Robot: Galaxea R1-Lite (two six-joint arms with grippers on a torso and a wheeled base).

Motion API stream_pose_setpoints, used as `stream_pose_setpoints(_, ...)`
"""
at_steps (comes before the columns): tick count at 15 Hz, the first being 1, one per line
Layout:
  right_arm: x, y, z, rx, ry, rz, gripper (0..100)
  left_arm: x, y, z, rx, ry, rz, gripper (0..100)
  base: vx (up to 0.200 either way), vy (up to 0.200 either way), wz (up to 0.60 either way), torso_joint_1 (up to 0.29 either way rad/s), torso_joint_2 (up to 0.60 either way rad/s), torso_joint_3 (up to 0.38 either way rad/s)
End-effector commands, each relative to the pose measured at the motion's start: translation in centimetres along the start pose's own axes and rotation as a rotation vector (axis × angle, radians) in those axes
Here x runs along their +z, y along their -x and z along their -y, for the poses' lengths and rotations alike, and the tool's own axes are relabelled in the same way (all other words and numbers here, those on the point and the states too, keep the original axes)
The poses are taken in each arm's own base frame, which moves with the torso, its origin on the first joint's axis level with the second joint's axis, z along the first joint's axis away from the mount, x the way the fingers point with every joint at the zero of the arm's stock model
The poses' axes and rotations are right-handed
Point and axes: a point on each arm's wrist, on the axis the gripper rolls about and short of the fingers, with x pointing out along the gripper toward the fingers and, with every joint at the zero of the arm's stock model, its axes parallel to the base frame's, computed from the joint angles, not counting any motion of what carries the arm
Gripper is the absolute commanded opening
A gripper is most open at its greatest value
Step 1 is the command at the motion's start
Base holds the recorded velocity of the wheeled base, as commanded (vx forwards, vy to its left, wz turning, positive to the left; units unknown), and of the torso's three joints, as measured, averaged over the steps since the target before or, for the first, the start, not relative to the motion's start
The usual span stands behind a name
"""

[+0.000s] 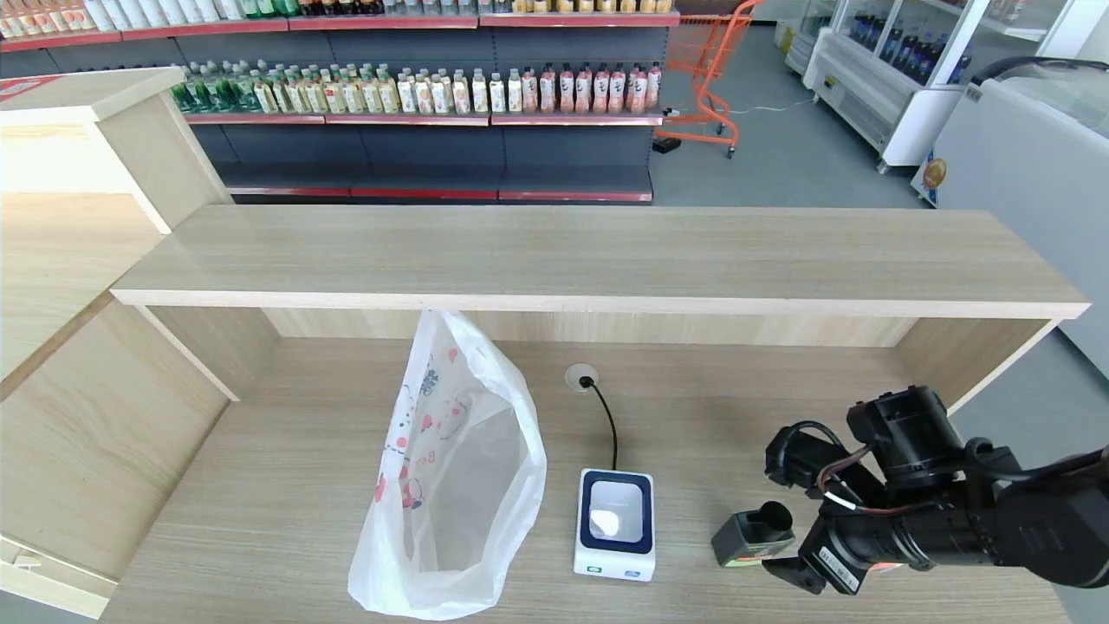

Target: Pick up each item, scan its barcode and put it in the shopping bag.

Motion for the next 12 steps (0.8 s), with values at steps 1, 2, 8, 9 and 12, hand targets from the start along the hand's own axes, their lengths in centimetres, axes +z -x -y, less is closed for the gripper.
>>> stream_pose_setpoints(1, -0.8, -1.8, -0.5, 0.041, 0.017, -0.017, 100, 0.0, 0.0, 0.0, -0.001, -0.001, 0.000, 100, 0.000, 0.000, 0.00, 0.000, 0.00, 0.000)
stream_pose_setpoints(2, -0.8, -1.9, -0.5, 0.042, 0.017, -0.015, 100, 0.0, 0.0, 0.0, 0.001, 0.001, 0.000, 100, 0.000, 0.000, 0.00, 0.000, 0.00, 0.000)
stream_pose_setpoints(8, -0.9, -5.9, -0.8, 0.123, 0.030, 0.113, 100, 0.0, 0.0, 0.0, -0.001, -0.001, 0.000, 100, 0.000, 0.000, 0.00, 0.000, 0.00, 0.000)
stream_pose_setpoints(9, -0.7, -6.4, -0.8, 0.132, 0.033, 0.135, 100, 0.0, 0.0, 0.0, 0.001, -0.001, 0.000, 100, 0.000, 0.000, 0.00, 0.000, 0.00, 0.000)
stream_pose_setpoints(12, -0.5, -7.3, -0.8, 0.129, 0.044, 0.182, 100, 0.0, 0.0, 0.0, 0.001, -0.001, 0.000, 100, 0.000, 0.000, 0.00, 0.000, 0.00, 0.000)
